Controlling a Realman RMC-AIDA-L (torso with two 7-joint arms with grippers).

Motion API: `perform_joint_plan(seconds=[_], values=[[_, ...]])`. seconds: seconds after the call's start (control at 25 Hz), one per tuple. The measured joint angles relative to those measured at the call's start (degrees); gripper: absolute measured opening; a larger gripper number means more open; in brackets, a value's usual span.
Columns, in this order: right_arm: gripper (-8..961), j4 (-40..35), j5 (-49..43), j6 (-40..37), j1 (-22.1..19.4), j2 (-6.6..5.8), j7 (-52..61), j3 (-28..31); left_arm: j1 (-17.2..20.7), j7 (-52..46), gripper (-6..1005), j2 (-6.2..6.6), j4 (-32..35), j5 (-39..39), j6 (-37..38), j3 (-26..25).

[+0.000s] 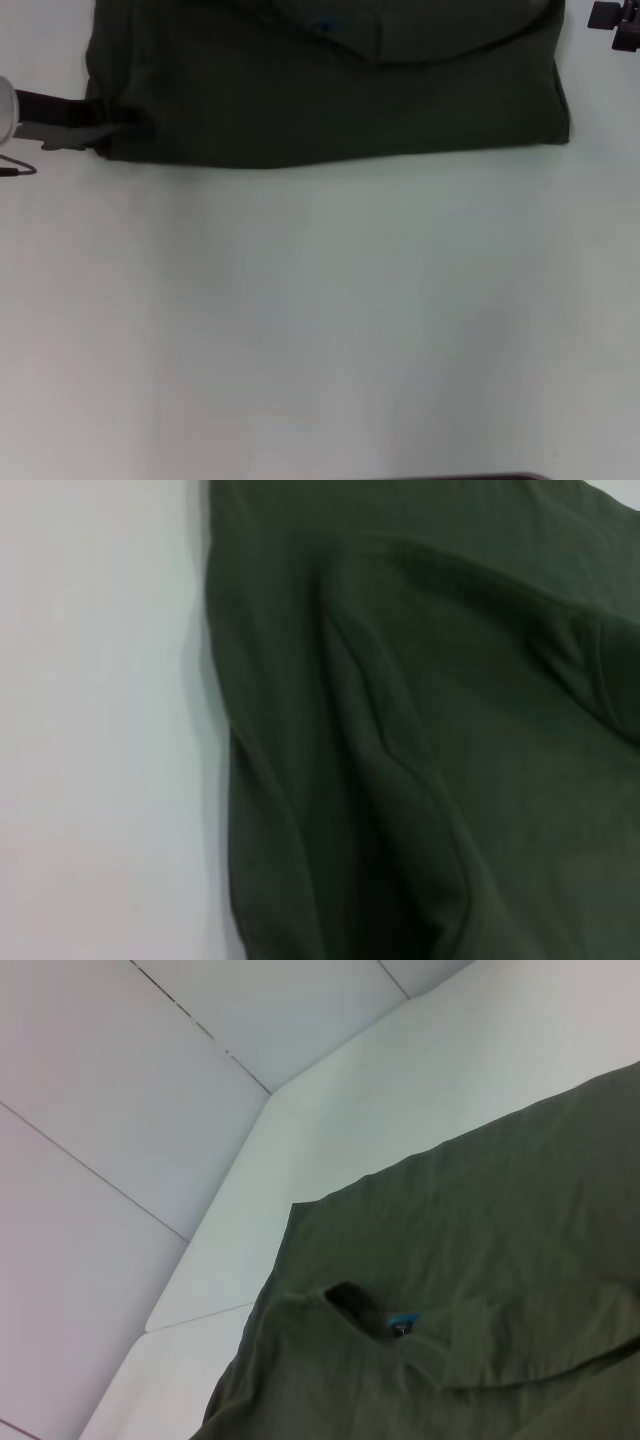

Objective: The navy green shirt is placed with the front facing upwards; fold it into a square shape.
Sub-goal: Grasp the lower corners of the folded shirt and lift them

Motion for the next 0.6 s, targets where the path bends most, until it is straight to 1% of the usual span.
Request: perform_joint_plan(seconds=[0.32, 0.44, 0.6], values=[[916, 0.0, 0.0, -0.1, 0.3, -0.06, 0.0, 0.1, -0.7, -0.1, 688, -0.35, -0.1, 0.1, -0.7, 2.2], [916, 0.0, 0.0, 0.0, 0.3, -0.19, 0.0, 0.1, -0.9, -0.7, 633, -0.33, -0.1, 0.2, -0.7, 2.8], [916, 0.0, 0.1, -0.1, 0.3, -0.33, 0.1, 0.1, -1.2, -2.5, 559, 0.11, 0.0, 0.9, -0.5, 3.0]])
